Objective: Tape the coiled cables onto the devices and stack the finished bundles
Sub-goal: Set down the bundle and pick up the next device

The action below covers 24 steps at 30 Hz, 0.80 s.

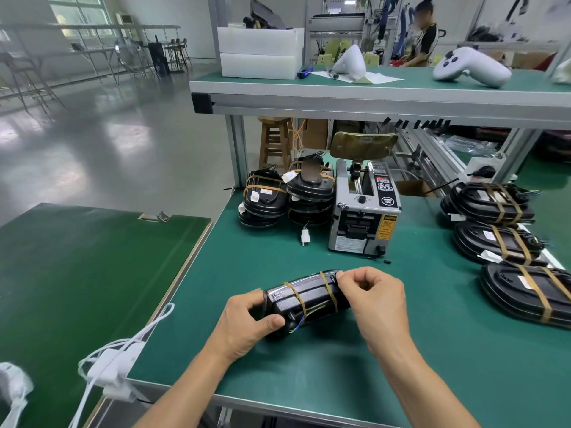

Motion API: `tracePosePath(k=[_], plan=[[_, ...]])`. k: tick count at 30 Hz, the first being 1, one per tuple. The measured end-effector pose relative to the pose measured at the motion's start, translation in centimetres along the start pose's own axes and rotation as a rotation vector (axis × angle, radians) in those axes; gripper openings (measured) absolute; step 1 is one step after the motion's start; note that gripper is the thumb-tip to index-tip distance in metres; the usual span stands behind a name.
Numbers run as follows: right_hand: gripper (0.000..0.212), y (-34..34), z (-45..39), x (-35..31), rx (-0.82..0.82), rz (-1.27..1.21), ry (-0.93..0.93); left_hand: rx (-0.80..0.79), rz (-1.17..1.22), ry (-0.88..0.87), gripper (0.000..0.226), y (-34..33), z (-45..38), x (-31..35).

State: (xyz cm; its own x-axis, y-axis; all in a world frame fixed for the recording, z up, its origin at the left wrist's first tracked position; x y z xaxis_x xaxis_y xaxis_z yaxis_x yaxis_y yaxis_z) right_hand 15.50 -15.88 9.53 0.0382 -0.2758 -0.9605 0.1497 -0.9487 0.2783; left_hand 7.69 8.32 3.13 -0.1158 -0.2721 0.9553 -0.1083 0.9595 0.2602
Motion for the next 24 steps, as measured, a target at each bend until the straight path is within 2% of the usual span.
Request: tracePosePath(k=[8,24], plan=[[0.013,-0.03,0.35,-0.41,0.023,0.027,-0.031,0.000,-0.001,0.001,0.099,-0.04,-0.05,-0.09],[0.020,-0.05,0.37,-0.38,0.050,0.093,-0.076,-0.009,0.009,0.014,0.095,-0.15,-0.07,-0.27]])
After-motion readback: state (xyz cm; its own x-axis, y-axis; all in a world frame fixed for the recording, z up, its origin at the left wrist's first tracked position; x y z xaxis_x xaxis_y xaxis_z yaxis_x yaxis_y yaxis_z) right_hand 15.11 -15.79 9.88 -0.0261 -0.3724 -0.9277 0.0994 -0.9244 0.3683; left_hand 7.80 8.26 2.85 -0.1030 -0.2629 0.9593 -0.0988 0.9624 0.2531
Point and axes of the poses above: each hand's wrist, its own z-axis away from the middle knuckle, its own y-axis out of the back of the hand, x = y × z, the point moved 9 cm from there along -z, towards the middle knuckle, and after that the axes turned 9 degrees about -x, right-handed, at the moved point
